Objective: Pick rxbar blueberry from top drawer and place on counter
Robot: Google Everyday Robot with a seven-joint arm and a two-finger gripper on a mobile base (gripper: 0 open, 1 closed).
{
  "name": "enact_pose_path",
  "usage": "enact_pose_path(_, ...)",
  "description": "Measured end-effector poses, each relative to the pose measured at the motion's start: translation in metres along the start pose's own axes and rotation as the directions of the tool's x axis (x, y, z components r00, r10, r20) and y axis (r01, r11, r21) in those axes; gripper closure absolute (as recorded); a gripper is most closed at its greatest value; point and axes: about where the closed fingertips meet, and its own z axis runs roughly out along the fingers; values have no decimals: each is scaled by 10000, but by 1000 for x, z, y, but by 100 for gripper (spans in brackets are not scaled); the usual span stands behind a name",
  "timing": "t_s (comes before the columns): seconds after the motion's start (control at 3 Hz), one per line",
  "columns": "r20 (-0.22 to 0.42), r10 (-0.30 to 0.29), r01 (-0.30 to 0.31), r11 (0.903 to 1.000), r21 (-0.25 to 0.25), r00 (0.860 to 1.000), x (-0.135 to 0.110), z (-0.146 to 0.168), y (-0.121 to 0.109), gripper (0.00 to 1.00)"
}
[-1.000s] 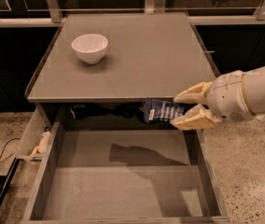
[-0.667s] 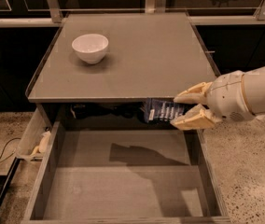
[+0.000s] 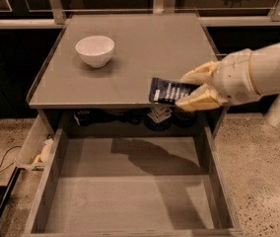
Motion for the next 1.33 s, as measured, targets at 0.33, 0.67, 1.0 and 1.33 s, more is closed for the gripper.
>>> enact_pose_path(0.33, 349, -133, 119, 9992, 394, 9993, -19, 12, -51, 100)
enact_pose_path(0.67, 629, 76, -102, 9991, 407, 9980, -27, 37, -85, 100)
enact_pose_path(1.0, 687, 275, -294, 9992, 274, 9973, -29, 67, -107, 100)
enact_pose_path(1.33, 611, 564, -577, 9981, 195, 9965, -26, 95, -126, 100)
